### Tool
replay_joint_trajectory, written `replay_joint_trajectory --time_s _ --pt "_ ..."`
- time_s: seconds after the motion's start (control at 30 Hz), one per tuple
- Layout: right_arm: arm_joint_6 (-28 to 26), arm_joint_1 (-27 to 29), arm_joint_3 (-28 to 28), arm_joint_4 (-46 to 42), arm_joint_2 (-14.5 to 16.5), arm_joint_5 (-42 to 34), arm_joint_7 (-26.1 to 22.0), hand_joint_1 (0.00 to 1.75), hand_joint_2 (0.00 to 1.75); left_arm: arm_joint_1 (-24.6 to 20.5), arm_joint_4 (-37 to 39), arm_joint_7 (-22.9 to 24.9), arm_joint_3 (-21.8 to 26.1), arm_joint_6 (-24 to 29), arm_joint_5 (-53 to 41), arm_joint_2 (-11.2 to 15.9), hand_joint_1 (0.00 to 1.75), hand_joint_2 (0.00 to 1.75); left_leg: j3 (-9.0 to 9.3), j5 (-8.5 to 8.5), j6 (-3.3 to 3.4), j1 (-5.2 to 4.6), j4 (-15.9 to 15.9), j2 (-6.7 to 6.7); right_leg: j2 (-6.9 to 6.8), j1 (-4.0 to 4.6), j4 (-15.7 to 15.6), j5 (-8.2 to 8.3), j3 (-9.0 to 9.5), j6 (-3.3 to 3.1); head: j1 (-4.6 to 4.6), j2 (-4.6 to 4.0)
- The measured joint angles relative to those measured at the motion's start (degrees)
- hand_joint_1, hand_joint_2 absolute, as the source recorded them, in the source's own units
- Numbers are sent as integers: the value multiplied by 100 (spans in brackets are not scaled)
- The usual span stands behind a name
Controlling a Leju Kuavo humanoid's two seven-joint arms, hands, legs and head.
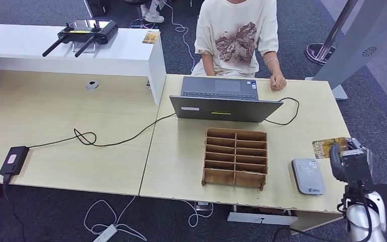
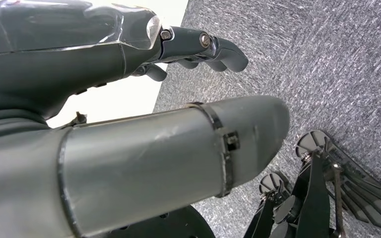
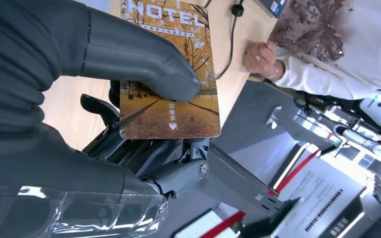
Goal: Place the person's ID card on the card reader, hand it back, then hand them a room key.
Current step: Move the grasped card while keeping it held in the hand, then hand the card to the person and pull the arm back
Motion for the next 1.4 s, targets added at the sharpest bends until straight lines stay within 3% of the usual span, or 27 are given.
replay_joint_trajectory --time_s 0.33,0.9,1.4 --pt "-698 -114 93 -570 50 959 -35 175 175 1 0 -70 0 -2 -33 -9 0 0 0 0 0 0 0 0 0 0 1 0 0 0 -1 0" --pt "-977 -744 188 -798 -57 1539 1 175 175 0 0 -46 0 15 -121 -7 0 0 -1 2 -2 0 0 1 1 -1 2 2 0 -1 0 0" --pt "-999 -2667 1251 -2 -145 2918 484 175 175 -7 0 -25 -2 120 -146 -8 0 0 2 11 -10 0 0 5 5 0 8 6 -2 -5 -1 0"
